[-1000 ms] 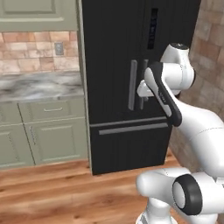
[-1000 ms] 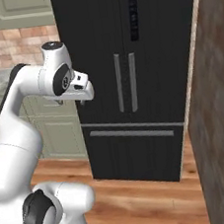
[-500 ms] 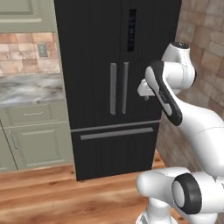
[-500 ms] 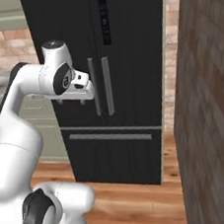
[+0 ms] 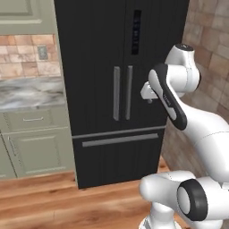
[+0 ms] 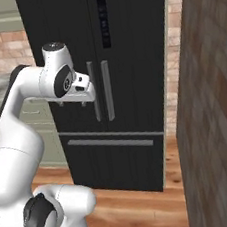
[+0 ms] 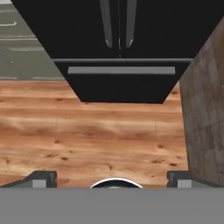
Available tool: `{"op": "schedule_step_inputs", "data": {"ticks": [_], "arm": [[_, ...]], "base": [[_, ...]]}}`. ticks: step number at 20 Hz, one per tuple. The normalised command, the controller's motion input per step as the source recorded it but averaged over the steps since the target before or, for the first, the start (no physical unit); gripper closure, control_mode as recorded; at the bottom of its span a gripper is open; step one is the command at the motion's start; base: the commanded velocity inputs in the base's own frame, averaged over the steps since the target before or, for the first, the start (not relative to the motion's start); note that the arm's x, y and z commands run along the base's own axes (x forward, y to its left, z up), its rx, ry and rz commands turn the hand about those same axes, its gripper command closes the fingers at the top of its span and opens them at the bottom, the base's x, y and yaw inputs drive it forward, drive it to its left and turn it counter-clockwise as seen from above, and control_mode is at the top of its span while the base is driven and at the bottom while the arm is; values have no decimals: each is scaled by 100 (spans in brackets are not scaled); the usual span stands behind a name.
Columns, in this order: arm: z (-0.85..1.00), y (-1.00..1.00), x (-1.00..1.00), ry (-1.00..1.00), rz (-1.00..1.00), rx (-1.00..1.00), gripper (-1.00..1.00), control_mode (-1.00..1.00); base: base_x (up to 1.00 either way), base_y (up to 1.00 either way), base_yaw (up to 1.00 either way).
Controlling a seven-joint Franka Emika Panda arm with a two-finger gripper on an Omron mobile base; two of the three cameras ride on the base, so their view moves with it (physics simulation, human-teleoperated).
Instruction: Retrieve the chicken drumstick from the fridge and place it on the saucepan with marinade on the stove.
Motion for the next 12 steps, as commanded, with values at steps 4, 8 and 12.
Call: {"op": "schedule_step_inputs", "data": {"ticks": [4,8,12], "arm": [[0,0,0,0,0,0,-100,100],[0,0,0,0,0,0,-100,100],[0,0,0,0,0,0,-100,100]], "base": [[52,0,0],[59,5,0],[50,15,0]]}}
